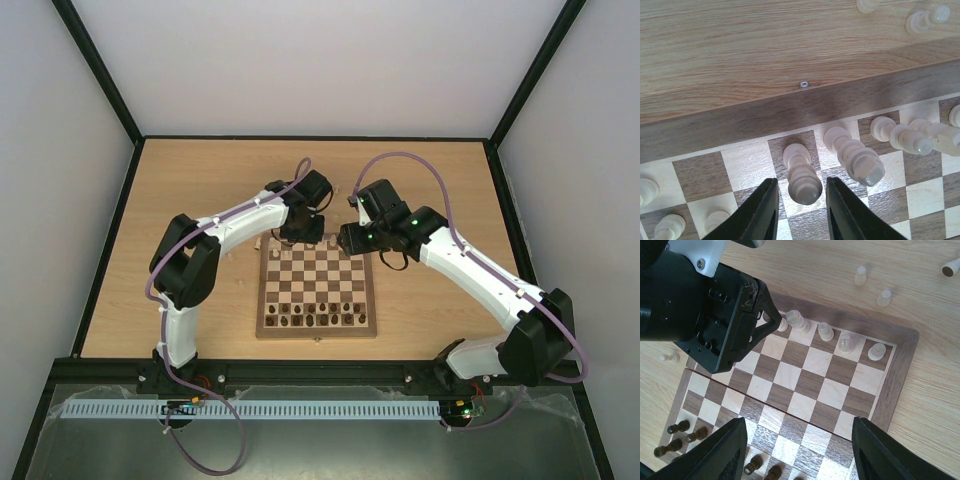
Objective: Set up the chess pieces on the board
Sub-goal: Place the chess piece on the chessboard, then pick up the chess piece at the center of the board.
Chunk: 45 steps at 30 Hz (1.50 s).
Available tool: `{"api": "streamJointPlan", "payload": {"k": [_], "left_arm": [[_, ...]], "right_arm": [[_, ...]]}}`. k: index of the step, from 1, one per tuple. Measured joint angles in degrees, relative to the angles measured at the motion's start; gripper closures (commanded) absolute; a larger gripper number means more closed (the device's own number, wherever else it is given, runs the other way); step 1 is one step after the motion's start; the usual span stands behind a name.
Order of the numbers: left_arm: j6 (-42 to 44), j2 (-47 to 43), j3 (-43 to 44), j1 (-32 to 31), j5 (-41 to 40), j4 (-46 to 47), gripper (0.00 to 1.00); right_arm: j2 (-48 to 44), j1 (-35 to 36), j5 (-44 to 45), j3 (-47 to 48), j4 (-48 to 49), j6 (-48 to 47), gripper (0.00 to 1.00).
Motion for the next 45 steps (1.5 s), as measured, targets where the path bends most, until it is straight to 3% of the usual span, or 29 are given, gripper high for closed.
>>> {"api": "streamJointPlan", "payload": {"k": [13,17,23,35,40,45], "left_arm": [[0.1,-1.2,1.0,0.2,-2.7,-0.9,0.37],[0.7,-5.7,0.3,1.2,-4.5,-0.8,0.26],[1.3,-15.8,-3.3,4.0,-7.8,2.2,0.01],[-0.3,-27.9,-20.4,4.4,-5.5,13.5,0.01],[-1.1,-34.6,-27.0,4.4,-3.7,16.4,0.01],[-1.6,-37.2,-29.9,6.9,-3.0,18.5,0.01]], "right_arm": [[0.0,0.0,-0.2,-0.1,0.0,0.0,0.41],[0.0,0.0,-0.2,-0.1,0.0,0.0,0.4],[0.2,0.0,0.1,0.2,-0.1,0.0,0.38],[11.6,-2.8,3.3,12.0,-0.5,1.6,0.33],[17.5,-8.2,5.4,14.0,-0.5,2.4,0.33],[20.7,-9.1,6.3,14.3,-0.6,2.9,0.33]]}}
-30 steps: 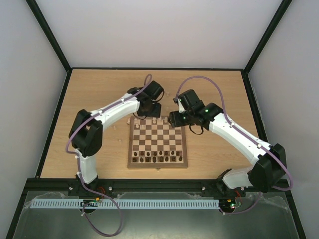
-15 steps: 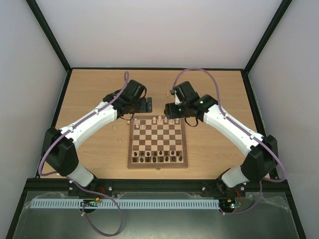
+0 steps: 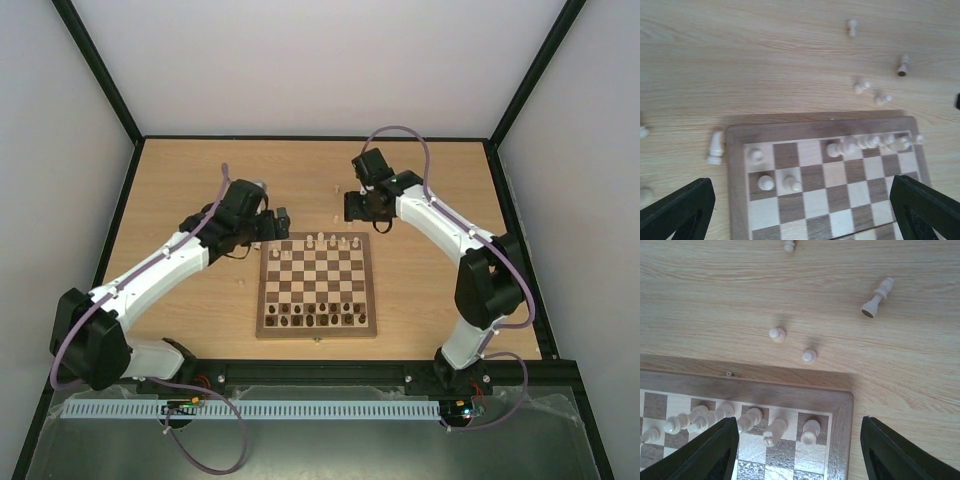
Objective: Set up the chess pieces on the board
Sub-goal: Pick up the chess piece at the center of the board.
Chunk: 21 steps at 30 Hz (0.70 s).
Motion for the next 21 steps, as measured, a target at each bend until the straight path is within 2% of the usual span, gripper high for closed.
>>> {"api": "streamJointPlan", "payload": {"k": [8,12,21], "left_arm": [[-1.0,-0.1,-4.6,5.6,0.0,0.1,0.01],[-1.8,-0.6,-5.4,6.4,-0.2,-0.2,0.01],[-4.7,-6.2,-9.4,4.7,0.0,-6.6,0.01]], "right_arm": [[2.0,-3.0,-0.9,1.9,0.1,-0.3,0.33],[1.9,-4.4,-1.7,1.6,0.5,-0.6,0.33],[-6.7,-3.9,-8.5,-9.7,4.3,-0.2,0.33]]}}
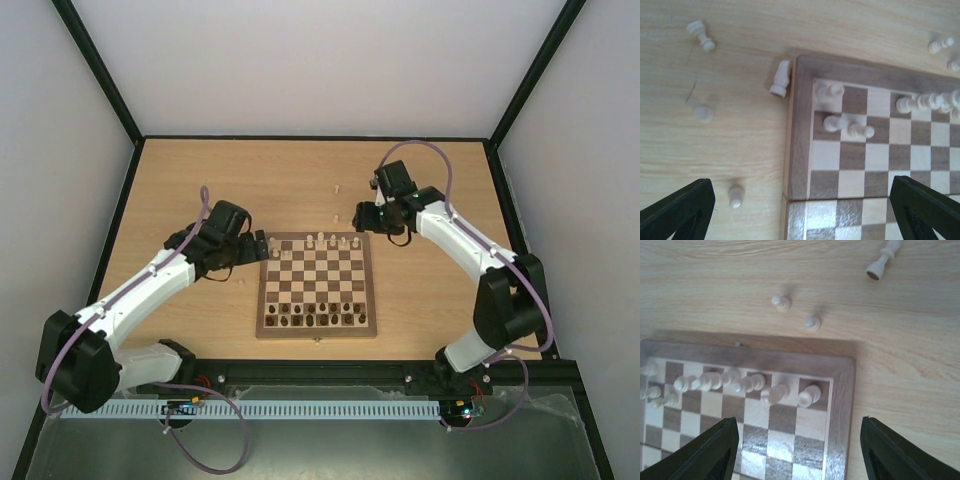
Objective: Set up the chess pieces on the board
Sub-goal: Pick up the chess piece at the center of the board.
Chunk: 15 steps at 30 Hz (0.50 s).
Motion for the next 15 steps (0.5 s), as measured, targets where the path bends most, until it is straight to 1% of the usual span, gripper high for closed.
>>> {"api": "streamJointPlan", "payload": {"k": [3,5,10,11,15], "left_arm": [[-0.9,-2.6,-1.6,-0.2,-0.3,-2.1,0.02],[-1.6,-3.9,-2.6,-0.2,-0.4,-3.3,0.07],[-3.9,-4.3,-4.5,-1.4,-0.7,-4.9,0.31],[-3.9,-4.2,-4.9,-1.7,-0.7,-5.0,0.34],[-5.1,-2.3,-6.4,-2.5,-1.0,-4.7,0.41]], "right_arm": [[-4.1,0.3,-1.8,-3.8,1.2,0.0,0.33],[-5.9,0.5,-2.7,-5.1,1.4,0.0,0.33],[-8.4,1.4,-4.4,-6.1,2.6,0.0,0.33],[-8.5,1.5,-4.7,-6.1,2.9,0.0,0.33],[-8.5,2.2,-5.4,-6.2,3.4,0.0,0.33]]}}
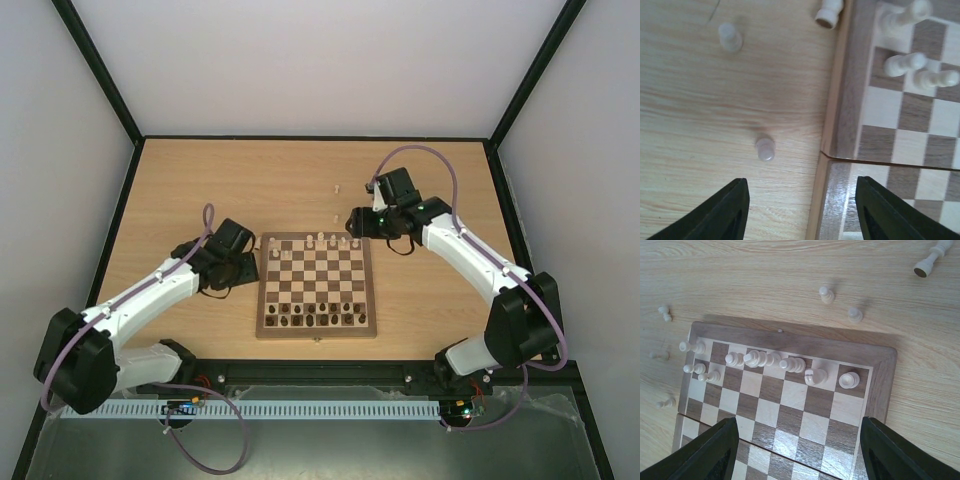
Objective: Set up the chess pieces on the board
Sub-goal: Pick up the chess piece at the center of the board.
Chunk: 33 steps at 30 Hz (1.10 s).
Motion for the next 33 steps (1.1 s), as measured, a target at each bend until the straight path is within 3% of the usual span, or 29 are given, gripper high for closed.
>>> {"api": "streamJointPlan", "payload": {"k": [12,24,33], "left_arm": [[-1.1,4.8,-3.9,-0.1,-1.6,3.2,0.49],[1.4,8.5,-4.0,3.5,-1.0,6.1,0.68],[1.9,8.6,-4.4,3.6,-1.0,6.3,0.65]], "right_arm": [[0.0,0.7,-1.0,-0.6,0.6,0.0,0.33],[0.0,0.7,-1.1,-0.6,0.6,0.0,0.33],[0.0,0.7,-1.3,-0.7,0.7,0.0,0.33]]}}
